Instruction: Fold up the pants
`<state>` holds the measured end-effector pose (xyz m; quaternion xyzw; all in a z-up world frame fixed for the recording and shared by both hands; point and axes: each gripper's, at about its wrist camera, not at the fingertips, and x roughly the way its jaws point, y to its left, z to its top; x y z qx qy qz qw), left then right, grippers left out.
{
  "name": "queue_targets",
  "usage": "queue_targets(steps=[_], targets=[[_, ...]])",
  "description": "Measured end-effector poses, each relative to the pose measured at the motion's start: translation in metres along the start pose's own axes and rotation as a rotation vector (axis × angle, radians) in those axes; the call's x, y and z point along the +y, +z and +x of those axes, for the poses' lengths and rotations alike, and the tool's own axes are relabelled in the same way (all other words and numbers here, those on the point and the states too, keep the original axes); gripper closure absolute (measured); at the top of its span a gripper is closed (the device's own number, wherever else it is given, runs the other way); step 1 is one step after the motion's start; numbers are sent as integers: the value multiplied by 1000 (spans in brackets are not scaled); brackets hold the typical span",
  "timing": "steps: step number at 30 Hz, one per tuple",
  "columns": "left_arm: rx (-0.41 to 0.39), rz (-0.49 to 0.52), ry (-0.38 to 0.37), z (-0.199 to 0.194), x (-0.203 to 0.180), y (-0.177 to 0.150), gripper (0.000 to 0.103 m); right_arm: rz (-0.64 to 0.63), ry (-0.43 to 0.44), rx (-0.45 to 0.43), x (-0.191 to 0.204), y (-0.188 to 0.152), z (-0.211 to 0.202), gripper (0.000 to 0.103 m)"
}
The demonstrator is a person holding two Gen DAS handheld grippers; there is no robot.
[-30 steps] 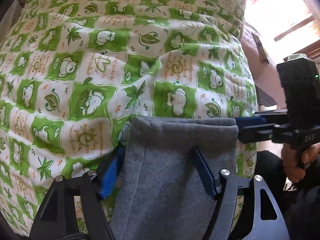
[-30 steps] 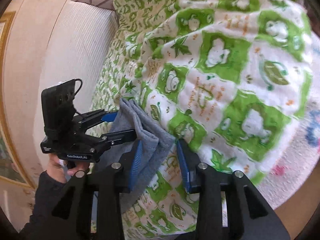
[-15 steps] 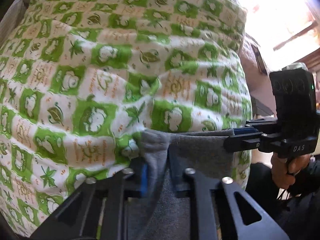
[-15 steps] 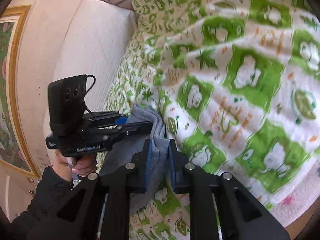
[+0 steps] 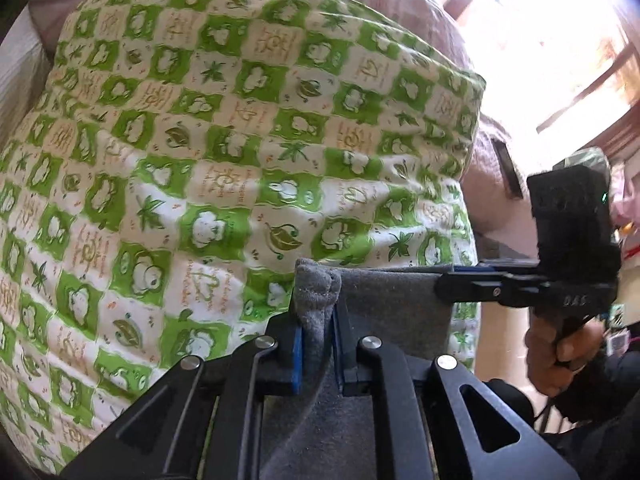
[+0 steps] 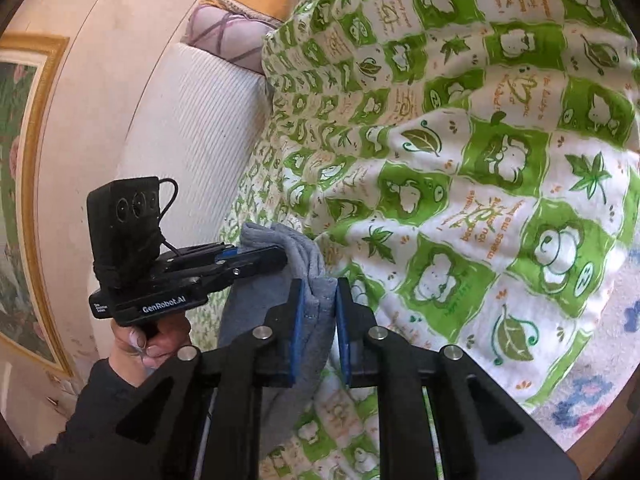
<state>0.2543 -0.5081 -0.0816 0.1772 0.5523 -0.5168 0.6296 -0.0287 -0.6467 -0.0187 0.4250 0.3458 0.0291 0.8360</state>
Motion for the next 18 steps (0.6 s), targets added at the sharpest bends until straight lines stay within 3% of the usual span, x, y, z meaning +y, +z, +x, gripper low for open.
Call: queue_targets(steps=[3,9,18], targets=[[-22,21,5,-16,-3,-5,93,-5,45,-14,15,-6,4,87],[-129,61,-16,-69,-14,-37,94,-73,222,10,67,-26,-5,87],[-314,10,-56,-158,-6,-133,94,-197,357,163,143,-81,6,87]])
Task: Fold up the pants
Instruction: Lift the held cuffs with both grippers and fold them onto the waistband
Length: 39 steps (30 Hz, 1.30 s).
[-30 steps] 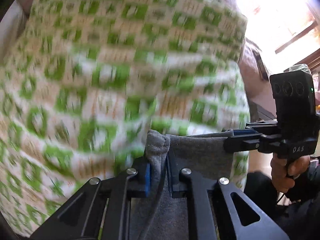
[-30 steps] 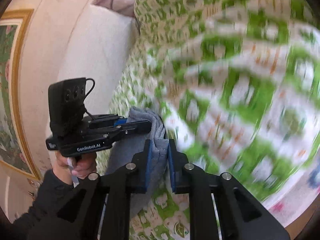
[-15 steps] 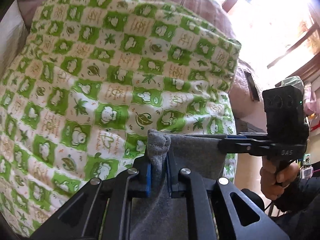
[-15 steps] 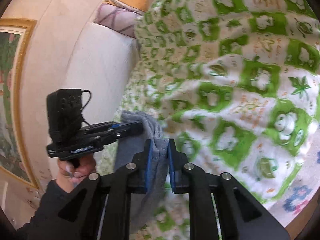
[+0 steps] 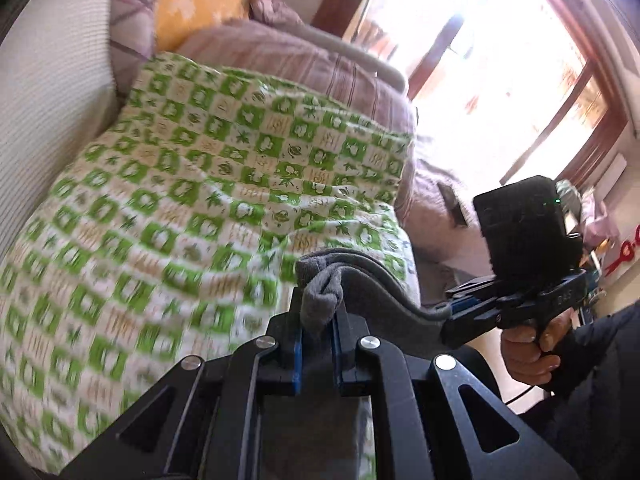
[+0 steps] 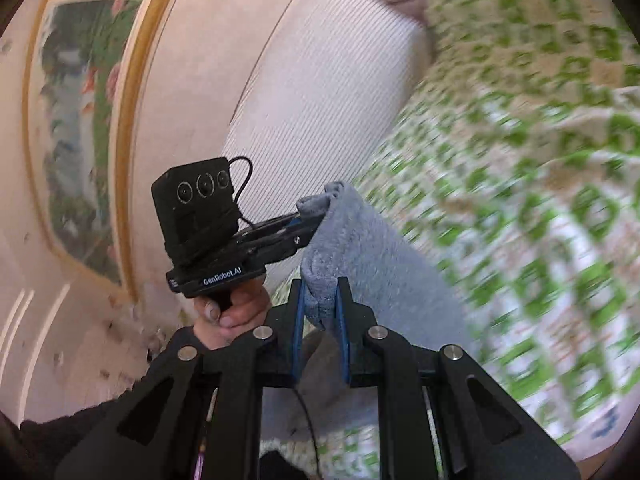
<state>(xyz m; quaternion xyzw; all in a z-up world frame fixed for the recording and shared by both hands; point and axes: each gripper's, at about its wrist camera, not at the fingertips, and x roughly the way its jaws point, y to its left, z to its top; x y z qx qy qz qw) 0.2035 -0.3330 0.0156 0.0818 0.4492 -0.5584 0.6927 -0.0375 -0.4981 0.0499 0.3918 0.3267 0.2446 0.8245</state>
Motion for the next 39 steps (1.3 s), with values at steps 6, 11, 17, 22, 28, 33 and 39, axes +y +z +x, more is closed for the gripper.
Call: queue_targets(steps=[6,11,17,22,28,33,39], targets=[[-125,-102,5,-63,11,-76,94,-63,49,161,47,-39,57,87],[-196,-228,7,-99,30,-147,94,-94,62,297,74,-74,114,87],[-245,-363,21,-117,53,-226,94,-101,46,465,80,-121,182,87],[-221,-456,35,-111,73,-278,94,-105,-9,580,69,-160,228,87],[-219,-529,63,-116,77,-303,87,-87,-66,650,59,-176,247,76],[-244,-576,116,-134,67,-317,83,-152,-30,648,77,-165,238,46],[-307,-653,197,-155,30,-326,83,-207,-22,585,87,-137,229,46]])
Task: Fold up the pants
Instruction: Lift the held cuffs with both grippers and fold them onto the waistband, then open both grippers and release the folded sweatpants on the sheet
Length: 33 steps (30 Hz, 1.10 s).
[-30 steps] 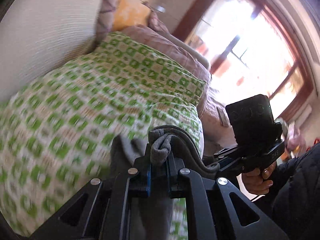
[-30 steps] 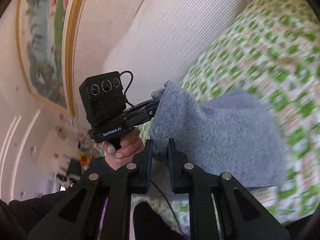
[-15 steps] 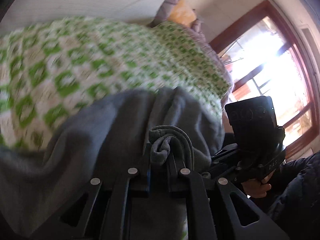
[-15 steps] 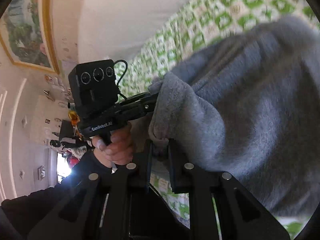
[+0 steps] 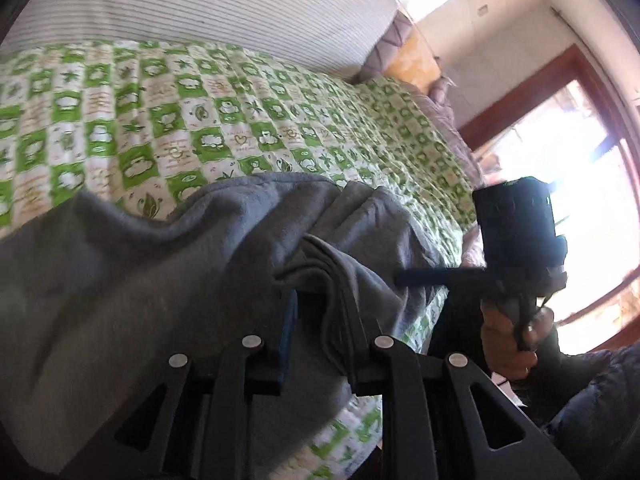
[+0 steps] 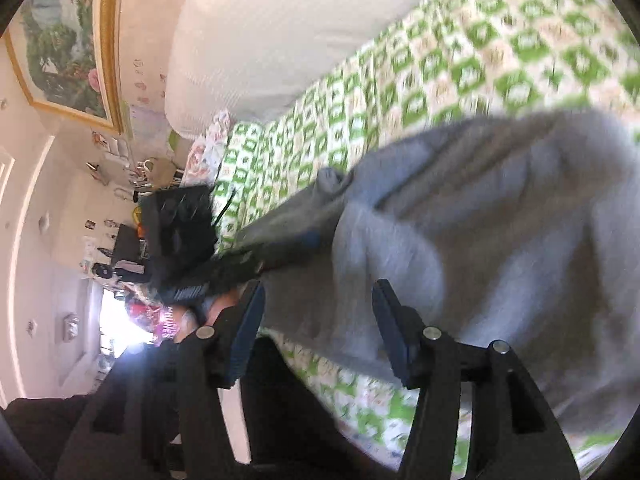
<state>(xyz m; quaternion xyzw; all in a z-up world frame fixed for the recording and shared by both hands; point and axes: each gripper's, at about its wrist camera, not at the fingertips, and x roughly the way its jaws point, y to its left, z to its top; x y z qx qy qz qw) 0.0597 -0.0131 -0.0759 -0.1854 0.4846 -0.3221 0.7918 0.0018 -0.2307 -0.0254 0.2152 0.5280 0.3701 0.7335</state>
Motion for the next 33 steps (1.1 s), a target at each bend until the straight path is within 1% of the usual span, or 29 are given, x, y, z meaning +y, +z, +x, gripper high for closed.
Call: queue_targets(steps=[1,3,5,6,7,9,12,14,15,16,17,18,19,20,21,22,24,25,27,28,30,32,33], targets=[[-9,-12,3,-3,-4,-4,81,-19,-36,-9,-1,6,-2,46],[-21,-47,13,-3,-16,-14,79,-47,-84,1,-3,15,-2,46],[-33,-93,43,2,-27,-24,71,-84,-108,35,-3,29,5,46],[-37,-116,67,6,-33,-30,66,-95,-124,53,-2,35,9,46],[-44,-132,85,8,-35,-34,64,-116,-147,85,-2,44,15,46],[-57,-154,133,14,-42,-39,64,-147,-158,117,-1,53,23,46],[-79,-192,186,24,-45,-43,63,-186,-163,203,3,66,44,46],[-73,-212,223,34,-41,-45,63,-211,-175,237,5,67,56,46],[-68,-222,243,39,-39,-46,64,-219,-184,254,5,67,62,49],[-61,-234,258,43,-35,-49,66,-226,-210,276,3,67,72,52],[-52,-250,269,46,-30,-52,67,-230,-218,299,3,65,79,65],[-43,-266,275,49,-26,-55,74,-236,-217,320,3,64,85,81],[-34,-283,282,51,-21,-58,88,-244,-210,334,4,61,90,84],[-33,-294,285,51,-17,-61,88,-268,-217,343,7,58,95,88],[-42,-305,271,47,-14,-62,89,-295,-232,337,11,57,96,90],[-59,-318,254,40,-12,-63,91,-323,-244,322,17,56,96,91],[-89,-331,247,28,-11,-65,91,-335,-229,300,23,59,95,91],[-96,-335,247,25,-8,-67,91,-353,-246,285,24,60,97,91],[-69,-342,270,31,0,-74,91,-355,-278,289,18,59,108,91],[-58,-354,272,34,3,-78,91,-325,-290,292,5,57,118,91],[-59,-374,259,35,7,-83,91,-317,-321,287,-6,50,129,88],[-62,-367,252,31,2,-83,91,-294,-286,258,-8,48,124,87],[-63,-360,251,28,0,-83,91,-276,-270,260,-7,49,120,85]])
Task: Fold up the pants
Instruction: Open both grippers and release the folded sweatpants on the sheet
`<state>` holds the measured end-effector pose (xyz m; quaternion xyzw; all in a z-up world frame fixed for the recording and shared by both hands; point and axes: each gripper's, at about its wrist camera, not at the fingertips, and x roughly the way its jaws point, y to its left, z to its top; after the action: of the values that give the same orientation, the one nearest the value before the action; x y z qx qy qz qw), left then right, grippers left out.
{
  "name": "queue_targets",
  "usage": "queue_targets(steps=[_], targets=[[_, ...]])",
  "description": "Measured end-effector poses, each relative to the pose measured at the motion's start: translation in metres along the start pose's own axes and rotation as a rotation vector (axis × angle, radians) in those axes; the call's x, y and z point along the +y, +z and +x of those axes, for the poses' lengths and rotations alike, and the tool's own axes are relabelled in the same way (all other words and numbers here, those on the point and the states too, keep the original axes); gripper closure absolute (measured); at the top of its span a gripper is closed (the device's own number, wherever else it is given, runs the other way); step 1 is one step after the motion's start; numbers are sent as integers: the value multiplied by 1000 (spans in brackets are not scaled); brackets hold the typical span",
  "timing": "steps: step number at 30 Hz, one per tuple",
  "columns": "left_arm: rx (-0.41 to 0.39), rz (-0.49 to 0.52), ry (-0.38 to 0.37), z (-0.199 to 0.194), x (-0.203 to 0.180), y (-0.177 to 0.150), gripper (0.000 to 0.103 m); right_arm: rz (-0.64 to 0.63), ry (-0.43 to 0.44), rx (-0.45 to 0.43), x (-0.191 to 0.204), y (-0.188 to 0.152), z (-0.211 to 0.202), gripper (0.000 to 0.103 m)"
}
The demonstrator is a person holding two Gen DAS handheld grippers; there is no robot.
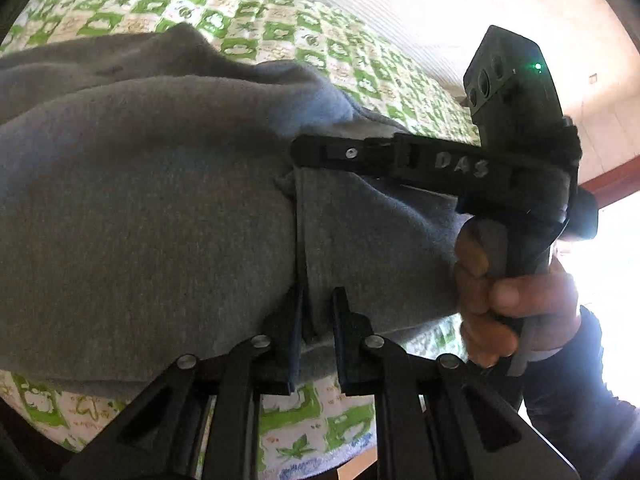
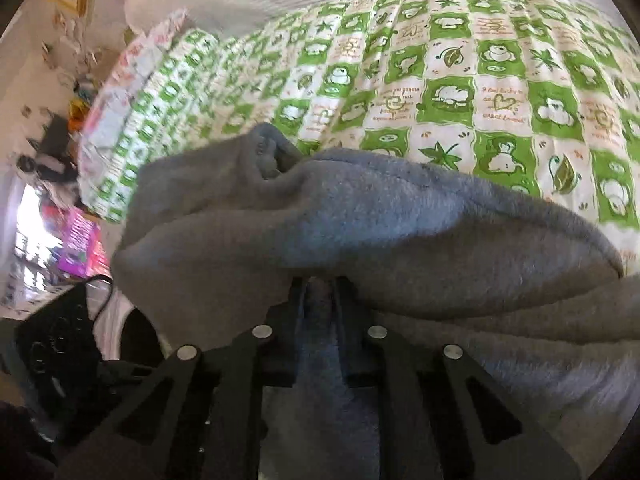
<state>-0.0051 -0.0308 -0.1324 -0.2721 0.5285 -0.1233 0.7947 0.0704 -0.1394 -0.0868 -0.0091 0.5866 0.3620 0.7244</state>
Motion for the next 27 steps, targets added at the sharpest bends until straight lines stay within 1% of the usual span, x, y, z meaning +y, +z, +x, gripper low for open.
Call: queue_targets(steps=[2,5,8,10,14,22,27], targets=[[7,0,-8,-2,-2,-2,91,17,31,2,2,2,-11,81],[2,-14,-20,-8,-3,-6,91,-25,13,-15,16,4,-28,79],[-15,-33,-33,-20,-1,-13,91,-56,20,-25,31,9,-36,78],[-33,-43,-36,-30,1,-17,90,-70,26,-19,39,14,-35,77],[-74,-79,-19,-44,15,-18,90,-90,30,-7,53,22,-28,77],[-162,-180,-5,-82,53,-26,90,-134,42,23,87,37,-4,77],[-223,-244,20,-105,78,-31,90,-169,55,36,109,45,9,77]])
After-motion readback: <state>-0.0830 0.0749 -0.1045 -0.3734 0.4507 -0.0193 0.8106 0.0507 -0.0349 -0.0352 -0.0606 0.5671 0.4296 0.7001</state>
